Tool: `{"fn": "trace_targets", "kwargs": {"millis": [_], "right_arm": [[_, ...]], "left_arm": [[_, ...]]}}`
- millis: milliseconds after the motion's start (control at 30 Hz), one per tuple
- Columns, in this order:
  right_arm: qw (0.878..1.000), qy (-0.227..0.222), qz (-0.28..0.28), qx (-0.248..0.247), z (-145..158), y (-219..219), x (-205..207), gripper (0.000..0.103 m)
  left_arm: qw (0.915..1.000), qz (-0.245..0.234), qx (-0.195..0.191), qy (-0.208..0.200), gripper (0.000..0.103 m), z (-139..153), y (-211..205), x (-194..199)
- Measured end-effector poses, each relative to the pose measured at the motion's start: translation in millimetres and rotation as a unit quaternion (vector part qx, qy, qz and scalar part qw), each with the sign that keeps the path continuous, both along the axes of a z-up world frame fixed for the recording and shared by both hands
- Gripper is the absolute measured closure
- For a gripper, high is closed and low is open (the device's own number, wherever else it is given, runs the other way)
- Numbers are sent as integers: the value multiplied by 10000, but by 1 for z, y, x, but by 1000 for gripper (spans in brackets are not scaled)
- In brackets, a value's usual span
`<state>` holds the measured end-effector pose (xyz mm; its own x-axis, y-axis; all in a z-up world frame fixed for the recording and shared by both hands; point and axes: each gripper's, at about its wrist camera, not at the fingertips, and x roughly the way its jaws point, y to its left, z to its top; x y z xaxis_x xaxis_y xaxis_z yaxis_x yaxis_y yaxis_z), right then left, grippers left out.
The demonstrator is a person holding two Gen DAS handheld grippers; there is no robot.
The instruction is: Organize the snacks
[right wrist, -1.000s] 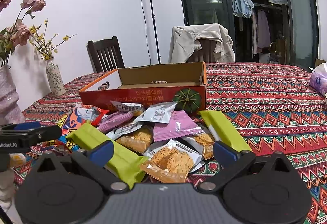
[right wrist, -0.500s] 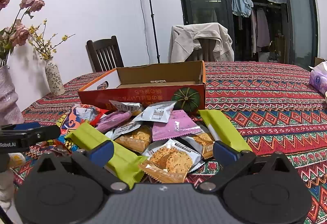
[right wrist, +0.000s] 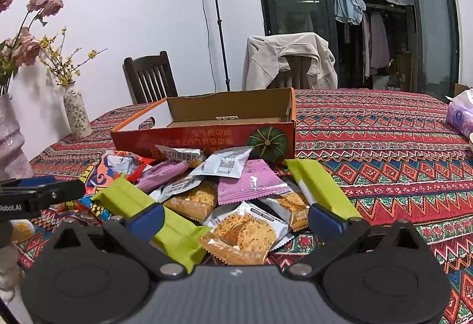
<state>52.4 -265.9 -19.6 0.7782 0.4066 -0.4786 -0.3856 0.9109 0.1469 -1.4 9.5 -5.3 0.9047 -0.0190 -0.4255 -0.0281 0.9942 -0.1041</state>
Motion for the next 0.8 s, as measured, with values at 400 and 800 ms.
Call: {"fn": "trace_targets", "kwargs": {"millis": [400,800], "right_arm": [[10000,15,-5,-7,1,0,1,0],[9999,48,-117,-13,-2,-1,6,0]], "left_arm": [[10000,-2,-4,4,0,0,0,0],[10000,90,-12,-25,0,0,4,3]]}}
